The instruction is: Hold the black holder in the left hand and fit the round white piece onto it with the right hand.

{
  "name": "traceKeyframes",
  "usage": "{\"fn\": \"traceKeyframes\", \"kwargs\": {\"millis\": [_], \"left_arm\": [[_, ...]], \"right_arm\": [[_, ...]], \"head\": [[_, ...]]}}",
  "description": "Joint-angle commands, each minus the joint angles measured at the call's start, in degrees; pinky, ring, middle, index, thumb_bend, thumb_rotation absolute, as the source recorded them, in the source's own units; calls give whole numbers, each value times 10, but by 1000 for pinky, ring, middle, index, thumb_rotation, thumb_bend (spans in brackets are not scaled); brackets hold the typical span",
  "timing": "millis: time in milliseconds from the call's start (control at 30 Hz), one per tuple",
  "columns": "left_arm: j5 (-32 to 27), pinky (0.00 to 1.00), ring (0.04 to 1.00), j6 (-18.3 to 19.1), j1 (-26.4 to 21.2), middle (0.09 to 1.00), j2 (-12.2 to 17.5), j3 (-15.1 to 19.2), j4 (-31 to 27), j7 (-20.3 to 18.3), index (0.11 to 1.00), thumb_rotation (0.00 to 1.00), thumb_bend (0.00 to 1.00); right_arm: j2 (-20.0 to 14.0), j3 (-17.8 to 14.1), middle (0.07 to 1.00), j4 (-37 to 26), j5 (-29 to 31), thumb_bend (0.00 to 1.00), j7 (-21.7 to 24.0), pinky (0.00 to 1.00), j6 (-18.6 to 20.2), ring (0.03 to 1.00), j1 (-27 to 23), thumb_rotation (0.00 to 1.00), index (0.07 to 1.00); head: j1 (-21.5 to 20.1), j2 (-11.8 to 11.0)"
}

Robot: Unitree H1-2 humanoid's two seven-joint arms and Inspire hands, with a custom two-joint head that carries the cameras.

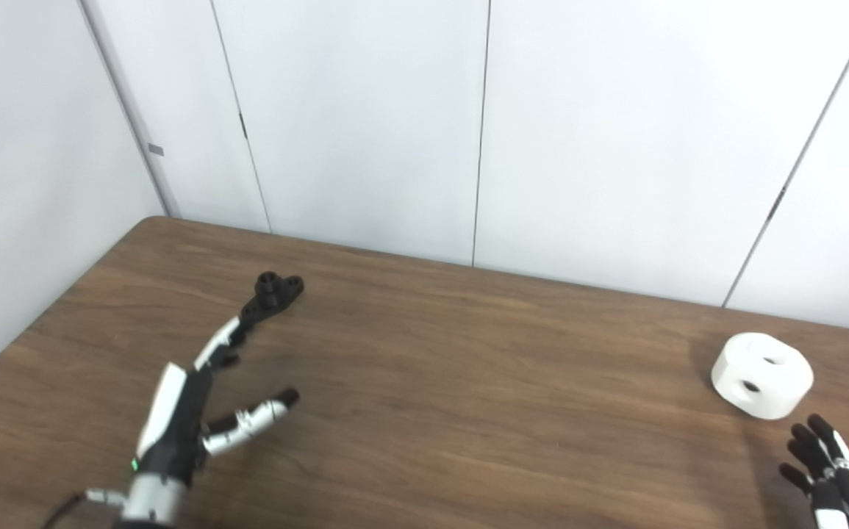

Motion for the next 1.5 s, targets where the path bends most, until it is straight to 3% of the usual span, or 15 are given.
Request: {"fn": "traceKeyframes", "kwargs": {"millis": [0,100,267,533,800,967,1200,1333,1467], "left_arm": [[24,866,914,9,-21,928,19,11,-21,9,919,359,802],[42,830,905,32,-43,927,37,20,-20,4,915,365,803],[90,781,915,90,-75,943,68,21,-15,-13,913,484,834],[153,795,912,124,-127,917,110,11,32,-12,875,526,862],[198,868,923,142,-186,899,143,-19,128,-7,847,549,886],[214,923,931,157,-217,907,153,-50,177,-8,830,511,868],[225,958,946,180,-262,911,160,-84,260,-5,823,543,908],[226,956,946,181,-274,910,165,-100,289,4,814,491,918],[223,954,950,181,-286,911,167,-115,317,11,805,515,927]], "right_arm": [[7,5,907,22,-9,475,-8,898,-19,917,22,954,922],[6,6,905,18,-10,469,-7,856,-19,909,23,952,919],[7,6,902,18,-18,495,-10,863,-18,907,23,955,920],[7,5,899,13,-10,480,-6,841,-15,907,25,936,919],[7,6,898,8,-13,487,-6,850,-13,909,28,942,917],[7,6,890,11,-14,484,-6,837,-20,901,28,942,915],[8,6,886,2,-15,494,-8,838,-8,894,32,943,918],[8,6,884,-1,-15,501,-7,841,-7,893,34,941,916],[9,6,886,-6,-17,497,-8,820,-4,893,35,931,915]], "head": [[-1,1],[-1,2],[-1,2],[-3,7],[-5,10],[-7,10],[-10,14],[-11,15],[-13,15]]}}
